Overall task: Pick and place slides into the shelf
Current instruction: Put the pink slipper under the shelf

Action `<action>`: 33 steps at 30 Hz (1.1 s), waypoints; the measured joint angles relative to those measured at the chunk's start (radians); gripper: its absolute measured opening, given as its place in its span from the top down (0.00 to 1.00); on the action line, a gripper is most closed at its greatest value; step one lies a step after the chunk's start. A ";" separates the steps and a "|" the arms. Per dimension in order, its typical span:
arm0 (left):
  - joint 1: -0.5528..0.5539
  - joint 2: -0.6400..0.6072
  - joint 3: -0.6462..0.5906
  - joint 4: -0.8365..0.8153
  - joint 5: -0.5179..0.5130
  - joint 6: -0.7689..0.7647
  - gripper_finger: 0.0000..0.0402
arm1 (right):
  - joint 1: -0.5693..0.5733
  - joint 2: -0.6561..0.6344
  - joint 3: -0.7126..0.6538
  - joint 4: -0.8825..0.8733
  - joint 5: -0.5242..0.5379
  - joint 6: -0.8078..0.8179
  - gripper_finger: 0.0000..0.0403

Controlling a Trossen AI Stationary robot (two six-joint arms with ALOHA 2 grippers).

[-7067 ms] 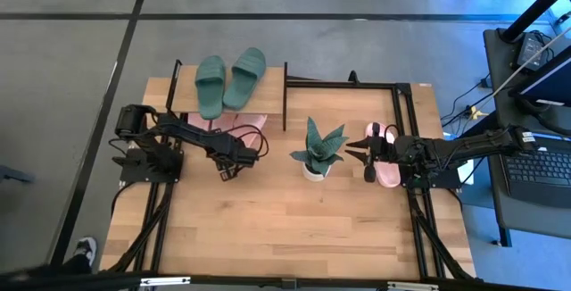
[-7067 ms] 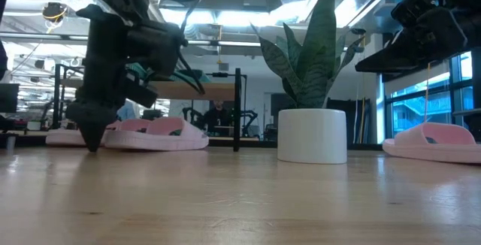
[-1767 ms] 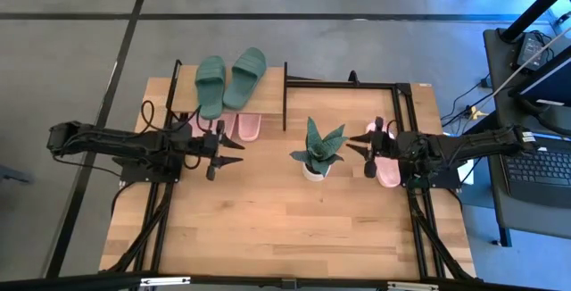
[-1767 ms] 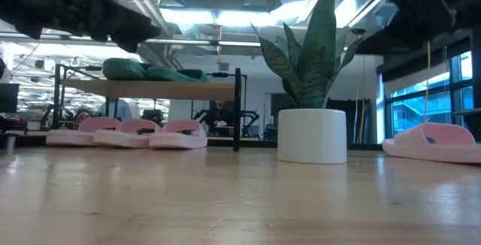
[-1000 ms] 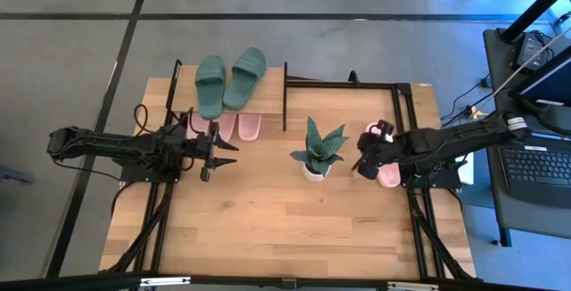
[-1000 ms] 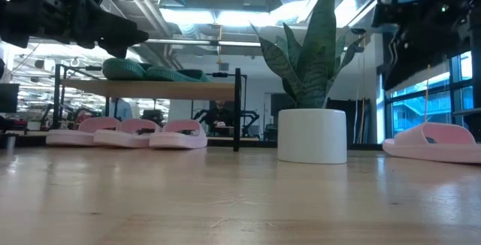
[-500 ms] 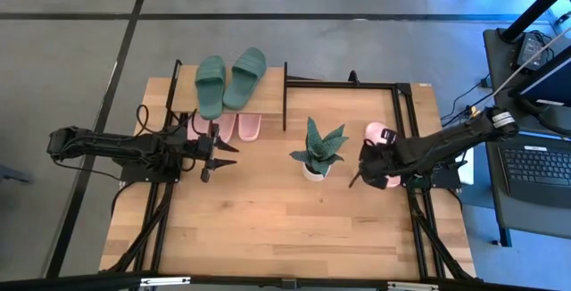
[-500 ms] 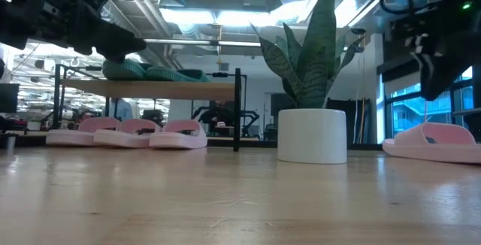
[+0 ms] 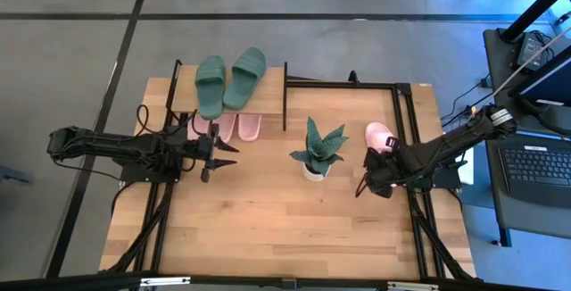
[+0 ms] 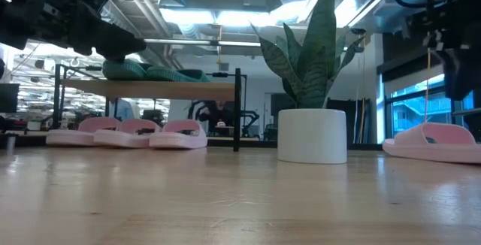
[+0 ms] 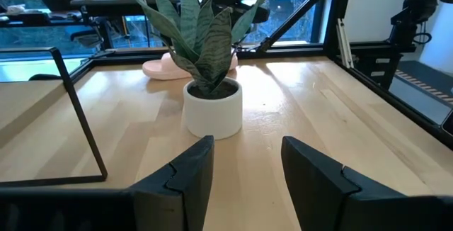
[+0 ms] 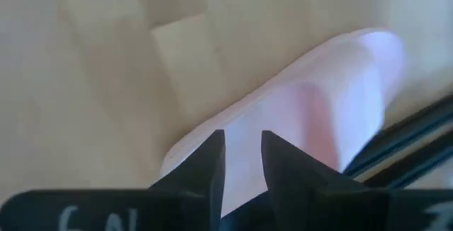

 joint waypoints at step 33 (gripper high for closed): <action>0.000 0.000 0.000 -0.035 -0.051 0.000 0.60 | -0.004 0.022 0.000 -0.004 -0.019 -0.093 0.45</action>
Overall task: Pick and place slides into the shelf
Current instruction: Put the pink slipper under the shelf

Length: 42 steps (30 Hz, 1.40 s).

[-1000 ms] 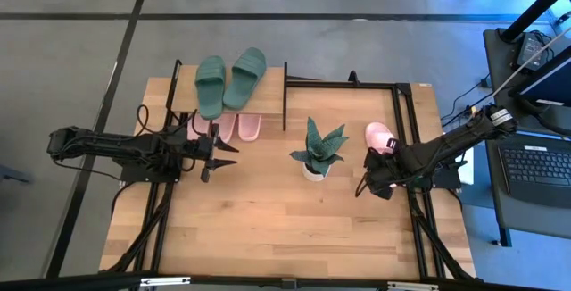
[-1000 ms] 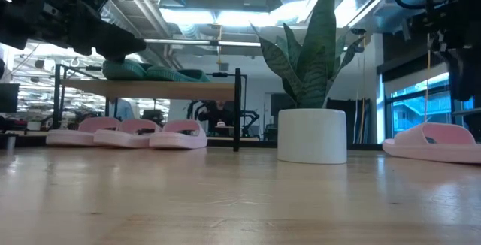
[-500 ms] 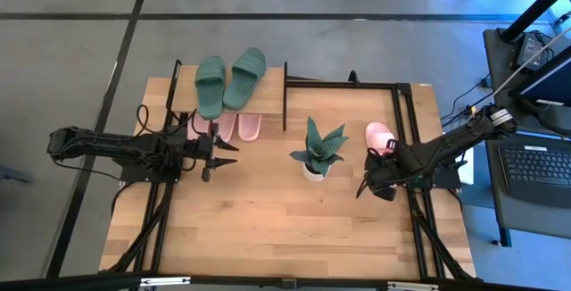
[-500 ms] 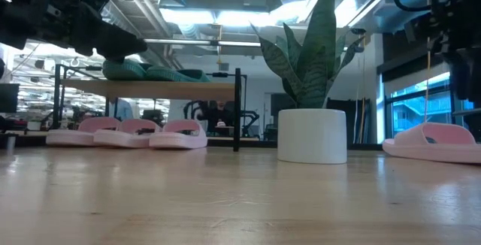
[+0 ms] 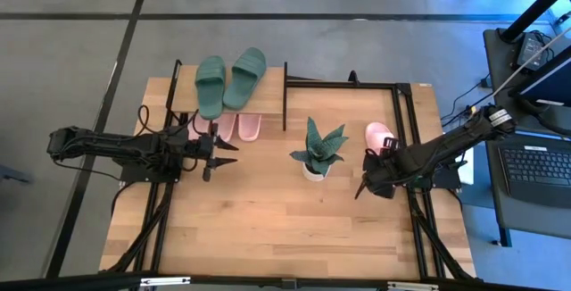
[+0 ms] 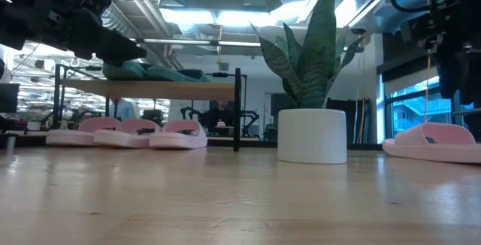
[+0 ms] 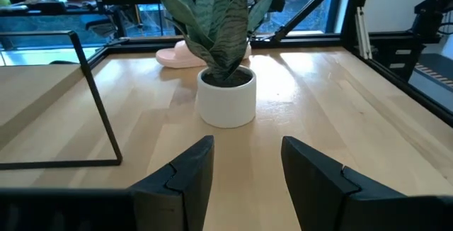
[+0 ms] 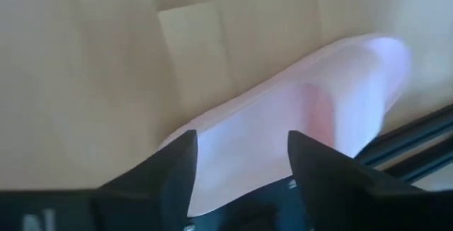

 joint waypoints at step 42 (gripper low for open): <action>0.000 0.000 0.000 -0.002 -0.002 0.000 0.60 | -0.179 0.144 -0.134 -0.019 0.225 -0.025 0.52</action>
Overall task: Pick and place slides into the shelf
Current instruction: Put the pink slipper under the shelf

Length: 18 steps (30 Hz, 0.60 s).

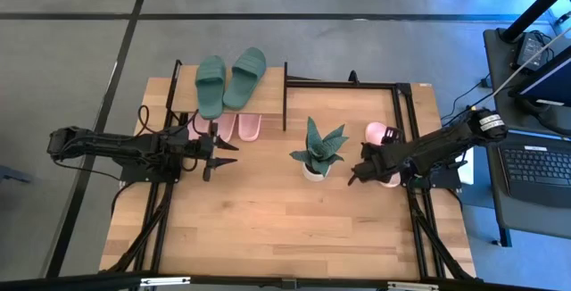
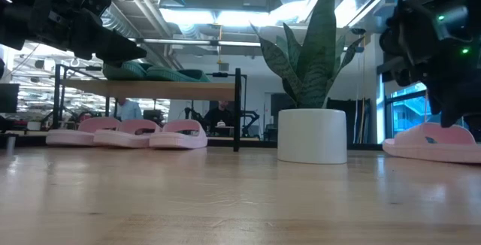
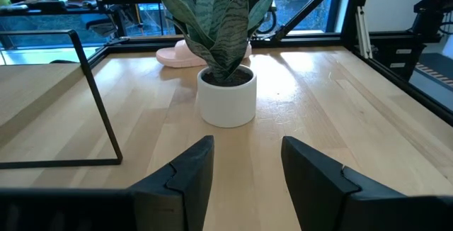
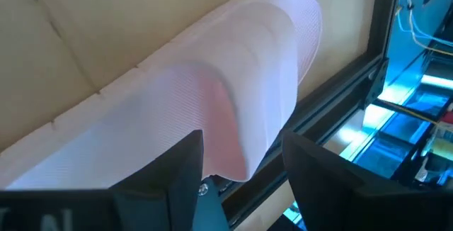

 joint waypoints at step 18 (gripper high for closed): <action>0.000 0.000 0.000 0.000 0.000 0.000 0.60 | -0.157 0.000 0.000 0.012 -0.010 -0.020 0.57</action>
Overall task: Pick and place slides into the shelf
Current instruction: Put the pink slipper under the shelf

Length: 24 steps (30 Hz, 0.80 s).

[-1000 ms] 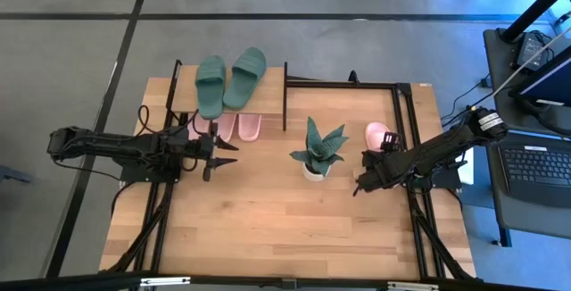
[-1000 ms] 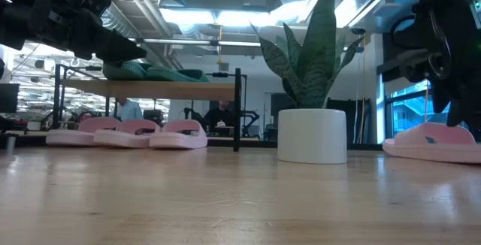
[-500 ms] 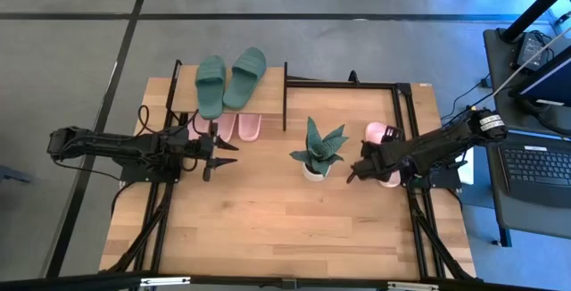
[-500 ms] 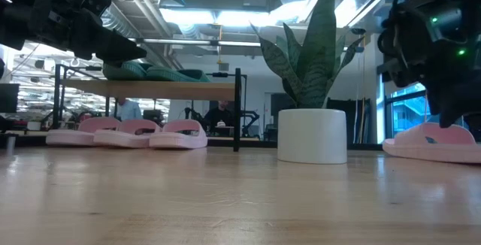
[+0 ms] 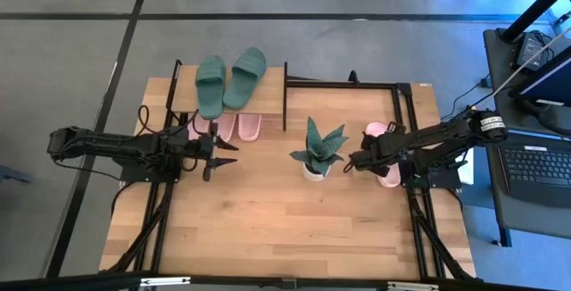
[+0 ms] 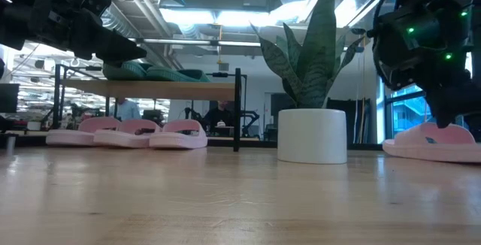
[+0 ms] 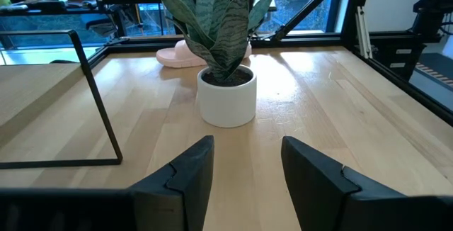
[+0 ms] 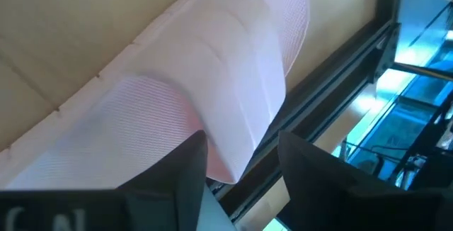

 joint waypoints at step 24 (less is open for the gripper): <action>0.000 0.000 0.000 0.000 0.000 0.000 0.60 | -0.042 0.000 0.034 0.022 -0.121 -0.063 0.99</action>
